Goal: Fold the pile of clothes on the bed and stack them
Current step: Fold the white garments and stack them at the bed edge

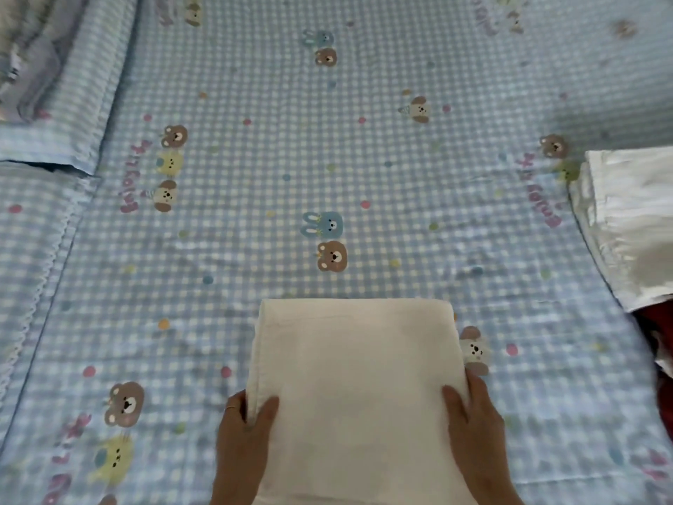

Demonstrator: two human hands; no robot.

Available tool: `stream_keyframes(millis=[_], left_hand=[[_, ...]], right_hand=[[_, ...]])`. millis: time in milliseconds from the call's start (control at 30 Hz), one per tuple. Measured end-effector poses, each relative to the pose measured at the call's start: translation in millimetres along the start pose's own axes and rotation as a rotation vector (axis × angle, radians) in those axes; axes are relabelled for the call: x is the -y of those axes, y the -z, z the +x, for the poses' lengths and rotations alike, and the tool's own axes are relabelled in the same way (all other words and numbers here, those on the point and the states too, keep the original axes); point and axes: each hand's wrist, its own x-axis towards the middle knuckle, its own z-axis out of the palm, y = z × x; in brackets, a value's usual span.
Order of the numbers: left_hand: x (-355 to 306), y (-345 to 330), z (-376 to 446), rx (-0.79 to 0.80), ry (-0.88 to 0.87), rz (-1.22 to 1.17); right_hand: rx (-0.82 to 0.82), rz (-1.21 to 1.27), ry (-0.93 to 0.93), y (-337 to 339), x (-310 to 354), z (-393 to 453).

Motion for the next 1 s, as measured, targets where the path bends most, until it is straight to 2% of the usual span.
stream_keyframes(millis=[133,333,600,700,833,933,1000], left_hand=[[-70.2,-67.2,-57.1,0.048,-0.12,-0.109],[-180.0,-232.4,-147.2,0.146,-0.223,-0.189],[-298.1,-407.6,-206.9,0.204,-0.315,-0.286],[-341.3,-459.0,-205.8,0.202,-0.325,-0.341],[-373.6,-519.8,-179.5,0.214,-0.366,-0.322],[-368.0,-558.9,-155.4,0.241,-0.428,-0.037],[-356.2,-574.2,-149.4,0.116,-0.624,0.322]], right_hand=[[-0.109,-0.024,0.061,109.8,-14.9,48.5],[-0.267,-0.023,0.161,286.2,-67.2,158.4],[-0.35,-0.079,0.266,449.1,-106.2,312.1],[-0.356,-0.084,0.316,485.0,-102.3,377.1],[-0.312,-0.075,0.318,491.1,-110.1,463.0],[-0.223,-0.201,0.248,472.7,-137.3,507.8],[-0.202,-0.409,0.292,457.9,-155.4,517.5]])
